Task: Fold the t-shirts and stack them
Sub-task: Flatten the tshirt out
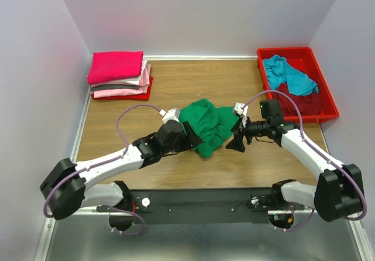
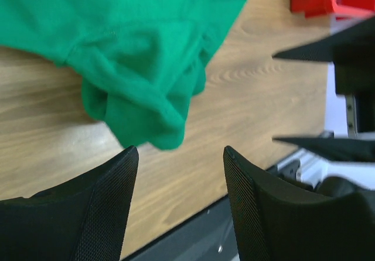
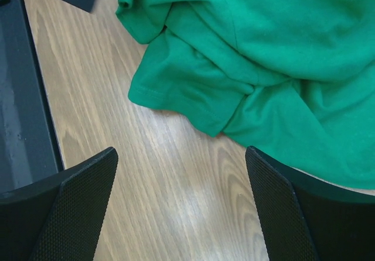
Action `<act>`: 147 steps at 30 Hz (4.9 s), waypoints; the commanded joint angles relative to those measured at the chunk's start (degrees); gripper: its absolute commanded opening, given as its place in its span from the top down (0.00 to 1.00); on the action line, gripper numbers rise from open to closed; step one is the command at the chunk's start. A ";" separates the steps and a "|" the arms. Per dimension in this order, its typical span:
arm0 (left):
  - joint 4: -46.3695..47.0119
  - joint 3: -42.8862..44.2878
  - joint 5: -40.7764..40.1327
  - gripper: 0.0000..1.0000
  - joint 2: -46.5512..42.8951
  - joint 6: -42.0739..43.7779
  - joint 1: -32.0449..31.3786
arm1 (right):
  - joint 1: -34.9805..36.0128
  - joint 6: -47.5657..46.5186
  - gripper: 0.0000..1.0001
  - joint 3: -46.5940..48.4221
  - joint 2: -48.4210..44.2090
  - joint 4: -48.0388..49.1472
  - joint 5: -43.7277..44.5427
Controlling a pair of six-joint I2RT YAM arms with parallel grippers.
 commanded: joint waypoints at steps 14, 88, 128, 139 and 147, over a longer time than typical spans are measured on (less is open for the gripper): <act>-4.61 7.82 -11.21 0.47 9.88 -3.11 -0.33 | 13.41 6.36 0.18 0.66 8.58 7.04 7.08; -11.38 28.65 -33.10 1.00 -40.21 25.72 0.29 | -0.90 -2.25 1.00 50.49 -4.77 -18.00 53.41; -19.66 1.25 2.86 0.87 -44.95 -7.22 0.20 | 12.35 20.78 0.75 83.45 46.53 -7.89 34.23; -33.72 11.70 -12.09 0.18 -44.09 11.80 0.20 | 4.48 15.01 0.00 51.59 31.92 -8.32 28.30; -19.20 7.30 -9.44 0.14 -25.20 25.01 0.37 | -1.68 11.91 0.02 29.85 25.99 -8.24 32.48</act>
